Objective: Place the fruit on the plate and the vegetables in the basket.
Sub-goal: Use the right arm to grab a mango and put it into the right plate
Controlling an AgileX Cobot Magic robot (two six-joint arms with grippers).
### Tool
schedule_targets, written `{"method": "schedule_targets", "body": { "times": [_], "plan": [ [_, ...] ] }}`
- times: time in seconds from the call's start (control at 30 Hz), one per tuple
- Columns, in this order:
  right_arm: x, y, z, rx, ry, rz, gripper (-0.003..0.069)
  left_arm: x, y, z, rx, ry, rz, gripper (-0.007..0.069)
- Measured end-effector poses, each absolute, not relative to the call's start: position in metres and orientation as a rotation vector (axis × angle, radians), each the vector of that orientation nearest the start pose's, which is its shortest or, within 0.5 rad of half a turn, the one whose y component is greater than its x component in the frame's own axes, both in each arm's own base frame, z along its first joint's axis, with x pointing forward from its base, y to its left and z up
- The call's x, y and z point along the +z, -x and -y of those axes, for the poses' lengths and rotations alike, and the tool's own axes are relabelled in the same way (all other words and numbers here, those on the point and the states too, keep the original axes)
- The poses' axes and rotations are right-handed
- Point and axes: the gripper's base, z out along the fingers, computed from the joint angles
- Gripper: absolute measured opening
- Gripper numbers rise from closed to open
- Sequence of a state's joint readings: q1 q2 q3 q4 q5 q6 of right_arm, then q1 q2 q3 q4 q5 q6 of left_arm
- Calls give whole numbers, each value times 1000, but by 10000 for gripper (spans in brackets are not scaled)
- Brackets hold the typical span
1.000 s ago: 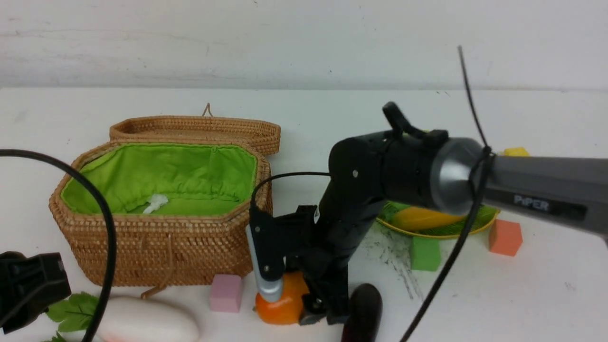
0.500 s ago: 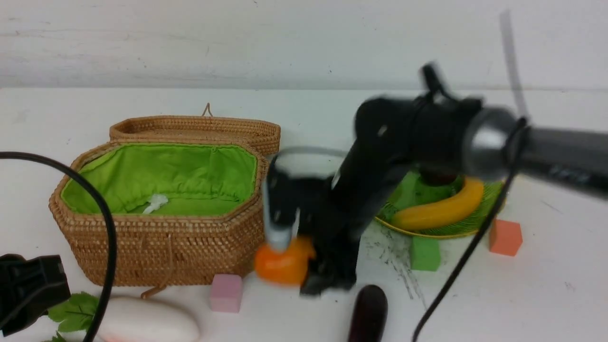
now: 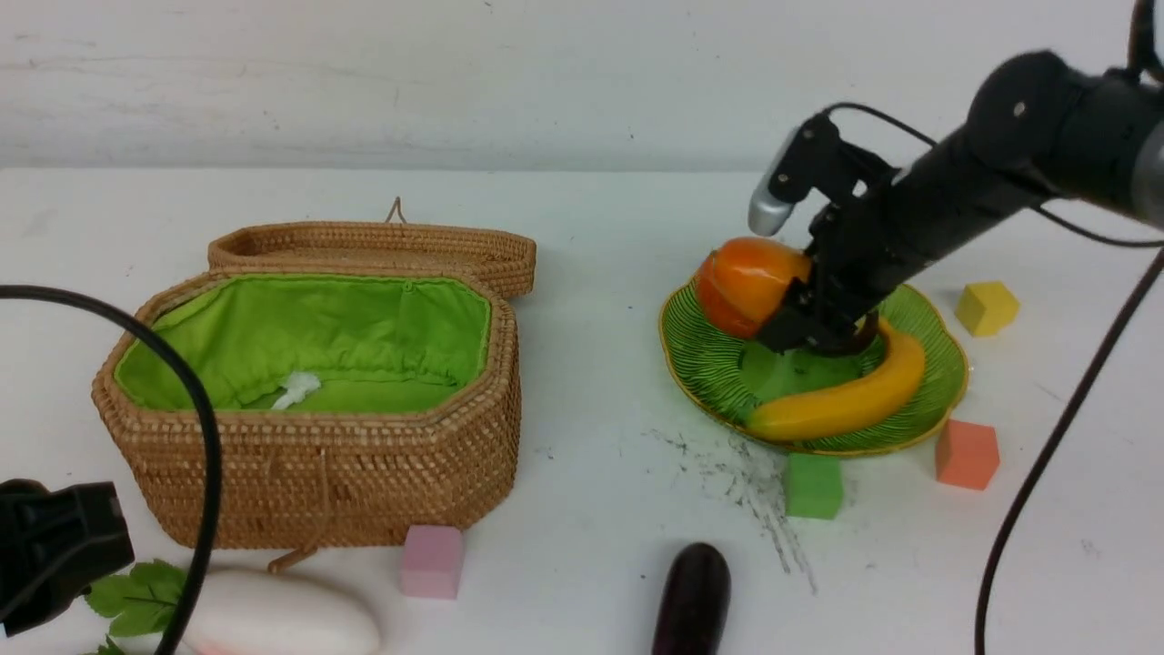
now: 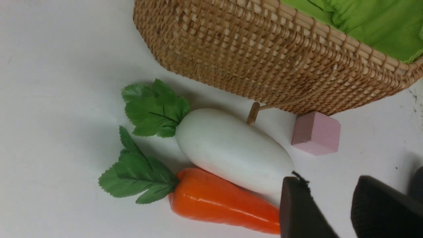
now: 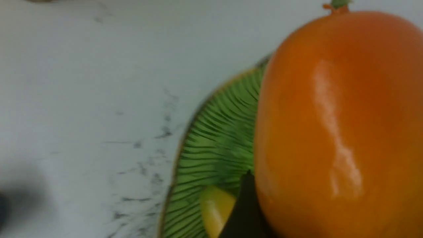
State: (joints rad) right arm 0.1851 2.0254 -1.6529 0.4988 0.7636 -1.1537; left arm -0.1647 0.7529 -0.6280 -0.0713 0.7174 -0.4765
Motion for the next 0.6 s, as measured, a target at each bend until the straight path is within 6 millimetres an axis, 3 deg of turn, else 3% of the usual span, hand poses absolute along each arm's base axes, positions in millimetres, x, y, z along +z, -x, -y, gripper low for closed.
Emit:
{"method": "schedule_targets", "body": {
  "times": [0.13, 0.23, 0.37, 0.5, 0.6],
  "plan": [
    [229, -448, -112, 164, 1196, -2151, 595, 295, -135, 27, -400, 405, -2323, 239],
    [231, -448, -112, 166, 1169, -2156, 666, 295, -135, 27, -400, 405, -2322, 239],
    [237, -446, -110, 175, 1137, -2165, 675, 295, -136, 27, -399, 404, -2321, 239],
    [256, -438, -106, 213, 1085, -2183, 654, 295, -136, 27, -399, 404, -2321, 239],
    [290, -415, -106, 402, 923, -2280, 617, 294, -135, 27, -396, 403, -2324, 239]
  ]
}}
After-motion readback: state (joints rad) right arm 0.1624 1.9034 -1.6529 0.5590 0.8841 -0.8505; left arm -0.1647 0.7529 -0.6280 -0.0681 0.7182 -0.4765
